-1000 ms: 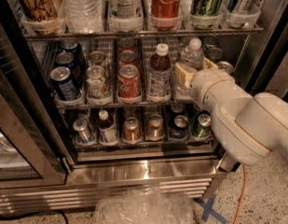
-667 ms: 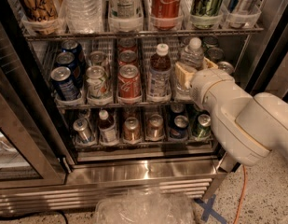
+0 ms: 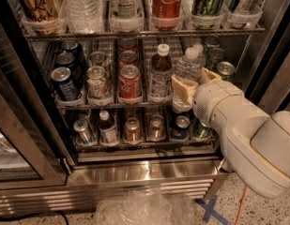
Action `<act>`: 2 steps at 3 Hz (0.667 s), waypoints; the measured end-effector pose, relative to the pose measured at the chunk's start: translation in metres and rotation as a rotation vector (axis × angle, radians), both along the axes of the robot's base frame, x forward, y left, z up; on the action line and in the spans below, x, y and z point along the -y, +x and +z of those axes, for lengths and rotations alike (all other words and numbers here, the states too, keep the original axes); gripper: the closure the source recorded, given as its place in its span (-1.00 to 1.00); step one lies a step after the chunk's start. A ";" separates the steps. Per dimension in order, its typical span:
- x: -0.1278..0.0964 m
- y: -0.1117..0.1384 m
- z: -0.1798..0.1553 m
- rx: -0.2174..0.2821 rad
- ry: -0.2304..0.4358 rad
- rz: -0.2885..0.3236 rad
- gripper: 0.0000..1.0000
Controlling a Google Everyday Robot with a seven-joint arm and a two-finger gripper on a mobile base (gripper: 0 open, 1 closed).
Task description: Pick water bottle from middle shelf of fridge
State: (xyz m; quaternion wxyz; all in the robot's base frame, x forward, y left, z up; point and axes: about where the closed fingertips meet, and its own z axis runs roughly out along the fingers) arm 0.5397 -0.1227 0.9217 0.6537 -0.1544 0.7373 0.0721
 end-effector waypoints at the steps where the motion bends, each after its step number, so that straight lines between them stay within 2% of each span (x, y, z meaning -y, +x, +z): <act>1: 0.000 -0.002 0.001 0.002 0.000 0.002 1.00; 2: -0.007 -0.008 -0.009 -0.034 -0.008 0.015 1.00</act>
Offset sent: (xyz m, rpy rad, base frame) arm -0.0205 0.0034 -0.0119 -0.0220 0.1104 0.0407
